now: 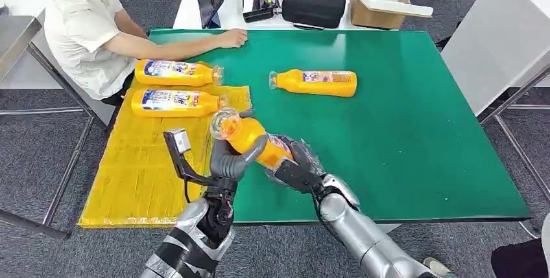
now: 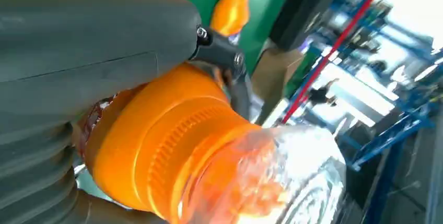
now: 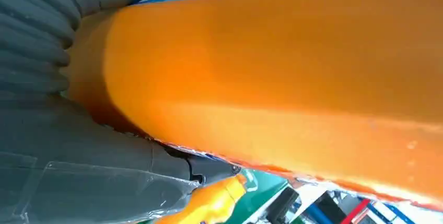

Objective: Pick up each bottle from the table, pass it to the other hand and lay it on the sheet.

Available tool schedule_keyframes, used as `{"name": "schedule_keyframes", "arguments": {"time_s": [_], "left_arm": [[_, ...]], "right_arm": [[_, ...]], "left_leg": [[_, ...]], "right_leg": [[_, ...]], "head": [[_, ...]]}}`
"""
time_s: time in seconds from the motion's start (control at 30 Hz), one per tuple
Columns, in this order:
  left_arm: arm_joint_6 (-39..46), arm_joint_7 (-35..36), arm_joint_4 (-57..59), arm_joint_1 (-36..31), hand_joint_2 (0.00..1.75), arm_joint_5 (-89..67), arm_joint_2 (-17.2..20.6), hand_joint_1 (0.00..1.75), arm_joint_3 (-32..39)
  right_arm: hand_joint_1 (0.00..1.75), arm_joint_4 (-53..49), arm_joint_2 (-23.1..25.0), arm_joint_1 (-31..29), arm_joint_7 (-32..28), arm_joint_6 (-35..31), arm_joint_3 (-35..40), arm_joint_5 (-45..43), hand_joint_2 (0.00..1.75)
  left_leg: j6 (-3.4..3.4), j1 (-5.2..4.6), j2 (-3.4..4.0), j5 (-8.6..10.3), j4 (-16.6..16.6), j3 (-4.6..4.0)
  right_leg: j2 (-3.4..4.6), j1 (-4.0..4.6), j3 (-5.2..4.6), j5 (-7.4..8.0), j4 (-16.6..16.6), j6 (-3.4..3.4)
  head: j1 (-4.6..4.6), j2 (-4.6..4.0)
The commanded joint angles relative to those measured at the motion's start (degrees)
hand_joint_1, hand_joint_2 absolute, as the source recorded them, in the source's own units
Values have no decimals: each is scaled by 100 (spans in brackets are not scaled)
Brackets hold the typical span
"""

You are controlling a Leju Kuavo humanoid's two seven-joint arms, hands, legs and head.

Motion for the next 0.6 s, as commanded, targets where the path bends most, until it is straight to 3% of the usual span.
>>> {"name": "schedule_keyframes", "arguments": {"time_s": [0.03, 0.4, 0.43, 0.47, 0.5, 0.6], "left_arm": [[416, -168, -161, -123, 175, -231, 58, 175, 74], [411, -169, -136, -126, 175, -230, 63, 175, 74], [400, -171, -140, -123, 175, -226, 69, 175, 74], [393, -176, -154, -112, 175, -217, 69, 175, 80], [395, -181, -161, -108, 175, -217, 70, 175, 80], [395, -177, -206, -74, 175, -180, 83, 175, 110]], "right_arm": [[162, -52, 41, -57, -54, 167, -5, -197, 175], [162, -20, 59, -62, -60, 173, -19, -226, 175], [150, 12, 77, -74, -71, 175, -23, -244, 175], [117, 41, 99, -84, -97, 169, -35, -274, 175], [2, 51, 115, -87, -110, 156, -45, -285, 175], [0, 60, 194, -73, -137, 103, -93, -349, 175]], "left_leg": [[-4, 5, 20, -11, 4, 15], [-2, 1, 9, -4, 0, 8], [-4, 6, 19, -14, 4, 22], [-4, 6, 16, -11, 3, 18], [-3, 2, 9, -4, -1, 8], [-3, 2, 13, -5, -1, 8]], "right_leg": [[11, 9, 12, -6, 1, -22], [3, 4, 7, -3, -2, -14], [8, 11, 20, -8, -1, -27], [7, 10, 16, -7, -1, -24], [3, 4, 6, -2, -2, -14], [7, 5, 5, -2, -2, -15]], "head": [[-2, 0], [0, 0], [0, 0], [0, 0], [0, 0], [0, 0]]}}
